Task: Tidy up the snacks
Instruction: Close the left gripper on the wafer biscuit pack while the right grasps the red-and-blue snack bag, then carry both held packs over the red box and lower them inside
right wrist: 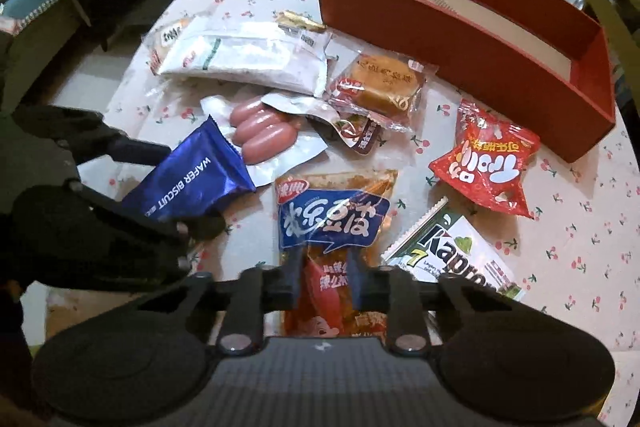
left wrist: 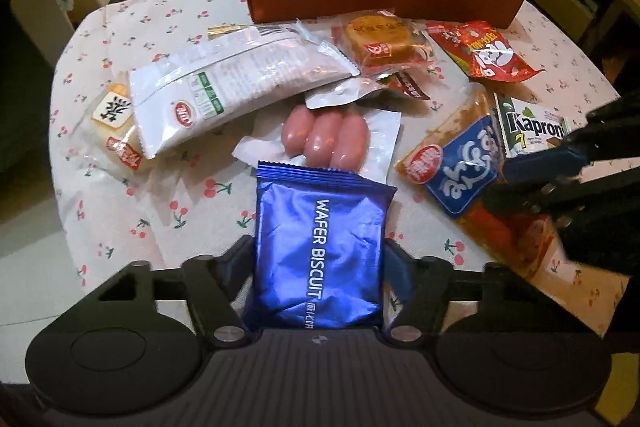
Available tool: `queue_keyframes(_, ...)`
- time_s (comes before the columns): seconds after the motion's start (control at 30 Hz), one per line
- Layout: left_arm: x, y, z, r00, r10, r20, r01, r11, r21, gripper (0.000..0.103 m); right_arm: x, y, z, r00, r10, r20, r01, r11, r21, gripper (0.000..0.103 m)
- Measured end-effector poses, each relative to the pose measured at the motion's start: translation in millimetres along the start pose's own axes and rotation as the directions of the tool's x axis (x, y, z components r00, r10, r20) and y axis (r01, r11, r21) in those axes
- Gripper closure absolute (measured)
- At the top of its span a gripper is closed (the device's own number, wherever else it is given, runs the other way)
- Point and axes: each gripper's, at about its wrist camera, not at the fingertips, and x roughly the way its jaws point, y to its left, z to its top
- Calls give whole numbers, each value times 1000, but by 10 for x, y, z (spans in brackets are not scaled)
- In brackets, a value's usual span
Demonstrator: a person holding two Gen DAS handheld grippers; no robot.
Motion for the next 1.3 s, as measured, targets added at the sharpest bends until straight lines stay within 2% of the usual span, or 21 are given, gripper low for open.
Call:
queue_keyframes(0.17, -50, -33, 3, 1000, 24, -7, -24, 1000, -2, 33, -143, -19, -57, 999, 0, 42, -1, 1000, 27, 83)
queue_keyframes(0.33, -253, -33, 20, 999, 33, 28, -33, 999, -14, 33, -366, 7, -85, 994, -11, 105, 8, 999, 35, 83)
queue_keyframes(0.43, -308, -23, 90, 999, 9, 43, -9, 1000, -9, 33, -417, -45, -95, 993, -14, 118, 6, 998, 66, 83)
queue_keyframes(0.53, -257, 3, 174, 998, -42, 38, 42, 999, -10, 33, -321, -124, -92, 995, -22, 97, 11, 994, 111, 82)
queue_keyframes(0.57, -229, 13, 197, 998, -58, 36, 59, 998, -16, 33, -261, -134, -77, 997, -6, 72, -2, 994, 106, 80)
queue_keyframes(0.63, -189, 32, 218, 995, -91, 33, 92, 995, -30, 33, -140, -118, -47, 999, 24, 28, -26, 997, 79, 68)
queue_keyframes(0.7, -169, 55, 217, 992, -125, 25, 126, 991, -48, 33, -28, -76, -20, 1000, 14, 1, -14, 999, 37, 37)
queue_keyframes(0.77, -159, 70, 193, 989, -149, 20, 150, 987, -52, 33, 94, -39, 4, 1000, 7, -20, -7, 1000, 1, 32)
queue_keyframes(0.83, -142, 88, 164, 987, -160, 11, 160, 985, -57, 33, 210, -8, 51, 999, 5, -47, -5, 1000, -17, 31)
queue_keyframes(0.93, -81, 118, 130, 986, -166, -18, 164, 984, -71, 33, 359, 42, 75, 996, -70, -60, 67, 997, -48, 31)
queue_keyframes(1.03, -64, 120, 121, 985, -171, -28, 169, 983, -74, 33, 327, 19, 34, 996, -67, -55, 66, 998, -22, 34)
queue_keyframes(1.17, -97, 89, 124, 986, -163, -13, 162, 985, -56, 33, 211, -94, -20, 998, -17, -53, 20, 998, 58, 46)
queue_keyframes(1.3, -106, 71, 127, 986, -164, -12, 164, 985, -52, 33, 166, -90, -92, 998, -15, -59, 18, 998, 52, 46)
